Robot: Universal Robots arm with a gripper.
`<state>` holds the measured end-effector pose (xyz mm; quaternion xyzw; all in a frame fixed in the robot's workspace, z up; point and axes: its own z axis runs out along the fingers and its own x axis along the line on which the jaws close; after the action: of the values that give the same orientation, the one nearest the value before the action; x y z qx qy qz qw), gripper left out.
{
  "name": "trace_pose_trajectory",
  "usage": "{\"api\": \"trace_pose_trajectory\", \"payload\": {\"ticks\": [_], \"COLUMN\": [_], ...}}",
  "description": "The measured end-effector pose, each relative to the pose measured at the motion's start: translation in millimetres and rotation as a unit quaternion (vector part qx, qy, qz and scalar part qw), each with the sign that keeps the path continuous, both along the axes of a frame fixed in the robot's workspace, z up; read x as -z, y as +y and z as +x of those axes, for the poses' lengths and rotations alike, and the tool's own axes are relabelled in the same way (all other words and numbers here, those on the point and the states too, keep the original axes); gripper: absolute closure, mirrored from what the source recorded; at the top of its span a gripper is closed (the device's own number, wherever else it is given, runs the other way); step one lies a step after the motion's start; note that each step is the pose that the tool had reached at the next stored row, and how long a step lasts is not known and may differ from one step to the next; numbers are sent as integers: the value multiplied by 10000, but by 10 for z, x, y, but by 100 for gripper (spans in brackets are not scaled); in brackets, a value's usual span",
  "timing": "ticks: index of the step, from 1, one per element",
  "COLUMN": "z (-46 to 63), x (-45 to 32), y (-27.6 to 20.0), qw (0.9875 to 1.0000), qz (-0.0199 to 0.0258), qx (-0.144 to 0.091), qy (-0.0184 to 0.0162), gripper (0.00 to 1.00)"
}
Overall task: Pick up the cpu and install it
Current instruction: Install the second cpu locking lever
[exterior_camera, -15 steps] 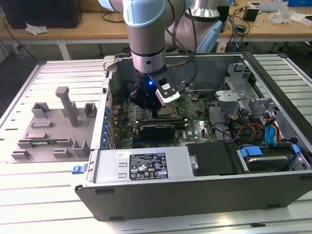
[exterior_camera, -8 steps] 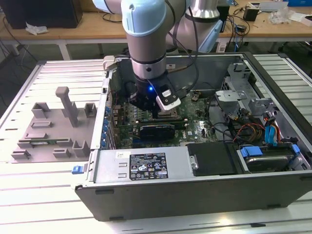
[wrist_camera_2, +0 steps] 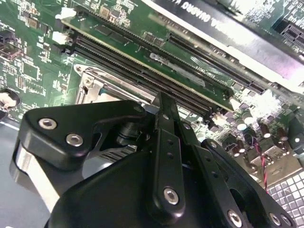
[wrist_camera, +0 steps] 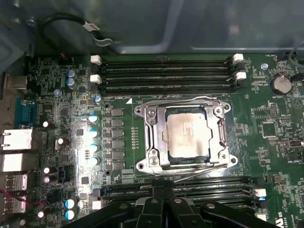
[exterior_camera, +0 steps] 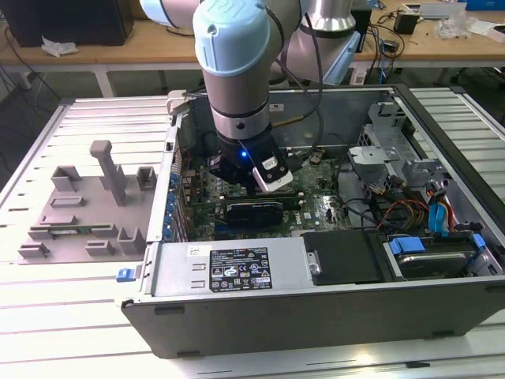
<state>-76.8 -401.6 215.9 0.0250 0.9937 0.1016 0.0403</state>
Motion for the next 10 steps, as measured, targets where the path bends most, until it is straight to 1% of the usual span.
{"api": "trace_pose_trajectory", "payload": {"ticks": [1, 2, 5, 10], "z": [-7, -14, -18, -21], "x": [5, 14, 34, 86], "y": [-4, -7, -7, -7], "qw": [10000, 10000, 9999, 9999], "qz": [16, 47, 99, 122], "qx": [0, -1, -1, -1], "qy": [-4, -9, -16, -17], "gripper": [89, 89, 89, 89]}}
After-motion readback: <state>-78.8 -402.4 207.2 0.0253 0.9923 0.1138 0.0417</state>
